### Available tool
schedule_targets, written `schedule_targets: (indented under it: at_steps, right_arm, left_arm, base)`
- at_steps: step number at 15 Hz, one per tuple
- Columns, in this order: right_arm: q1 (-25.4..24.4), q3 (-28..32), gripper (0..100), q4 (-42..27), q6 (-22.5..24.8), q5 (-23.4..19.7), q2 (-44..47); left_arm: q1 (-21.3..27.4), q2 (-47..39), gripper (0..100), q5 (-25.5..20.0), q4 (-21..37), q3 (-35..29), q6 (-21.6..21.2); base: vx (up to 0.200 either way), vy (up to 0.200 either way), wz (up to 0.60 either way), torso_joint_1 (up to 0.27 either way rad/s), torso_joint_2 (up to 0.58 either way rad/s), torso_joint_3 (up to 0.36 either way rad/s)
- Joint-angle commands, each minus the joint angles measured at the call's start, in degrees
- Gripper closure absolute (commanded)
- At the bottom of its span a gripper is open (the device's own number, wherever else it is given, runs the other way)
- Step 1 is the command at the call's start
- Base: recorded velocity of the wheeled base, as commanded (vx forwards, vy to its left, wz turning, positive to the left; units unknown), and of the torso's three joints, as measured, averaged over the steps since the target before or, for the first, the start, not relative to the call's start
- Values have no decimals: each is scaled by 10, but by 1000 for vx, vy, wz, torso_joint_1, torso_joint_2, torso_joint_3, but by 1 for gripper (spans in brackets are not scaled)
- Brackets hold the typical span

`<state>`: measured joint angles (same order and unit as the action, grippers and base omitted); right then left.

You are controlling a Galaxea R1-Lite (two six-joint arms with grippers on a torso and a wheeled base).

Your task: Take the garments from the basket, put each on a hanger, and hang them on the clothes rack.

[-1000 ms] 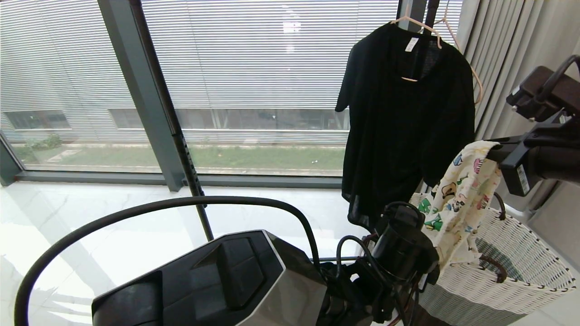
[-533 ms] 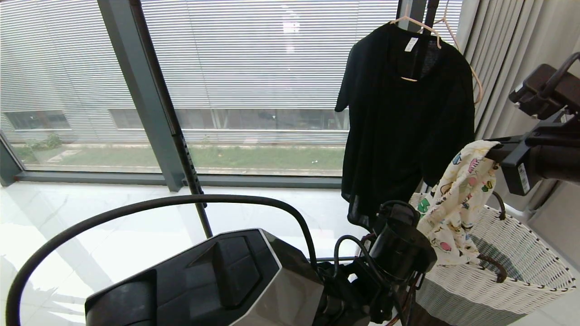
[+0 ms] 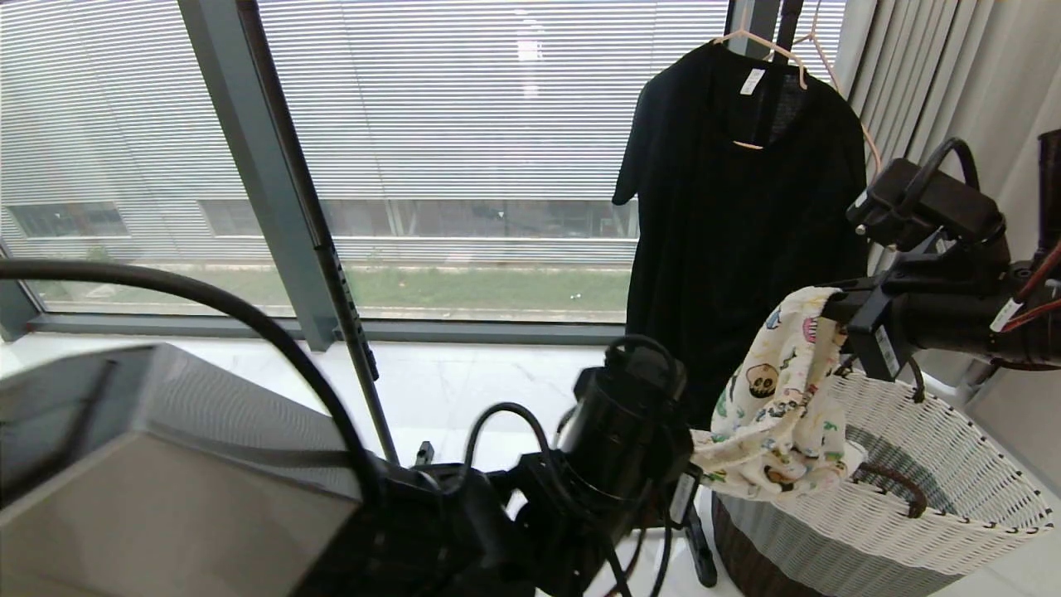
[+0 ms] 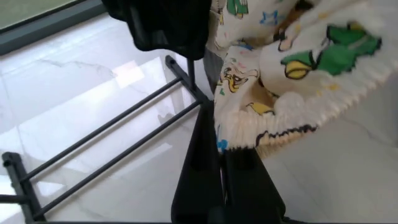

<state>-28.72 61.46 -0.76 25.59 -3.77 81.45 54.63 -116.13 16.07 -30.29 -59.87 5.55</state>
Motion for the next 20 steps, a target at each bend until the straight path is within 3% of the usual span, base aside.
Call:
schedule_targets:
  at_steps: [1, 4, 6, 10, 15, 20]
  right_arm:
    - [-28, 1, 100, 13, -12, -1, 21]
    - [-40, 2, 100, 22, -14, 4, 20]
    - [-40, 1, 100, 15, -14, 22, 6]
    - [-40, -1, 100, -36, -12, 32, -31]
    - [-43, 8, 100, -50, -3, 31, -66]
    - [-57, 75, 100, -76, -3, 24, -69]
  left_arm:
    - [-68, 151, 100, -10, 1, 76, -48]
    - [-114, 220, 100, -20, 5, 106, -102]
    - [-131, 254, 100, -20, 40, 112, -128]
    - [-138, 344, 100, -24, 170, 91, -150]
    - [-138, 439, 100, -87, 354, 16, -173]
    - [-136, 444, 100, -112, 370, -44, -203]
  base:
    - [0, 0, 0, 0, 0, 0]
    - [0, 0, 0, 0, 0, 0]
    - [0, 0, 0, 0, 0, 0]
    - [0, 0, 0, 0, 0, 0]
    - [0, 0, 0, 0, 0, 0]
    - [0, 0, 0, 0, 0, 0]
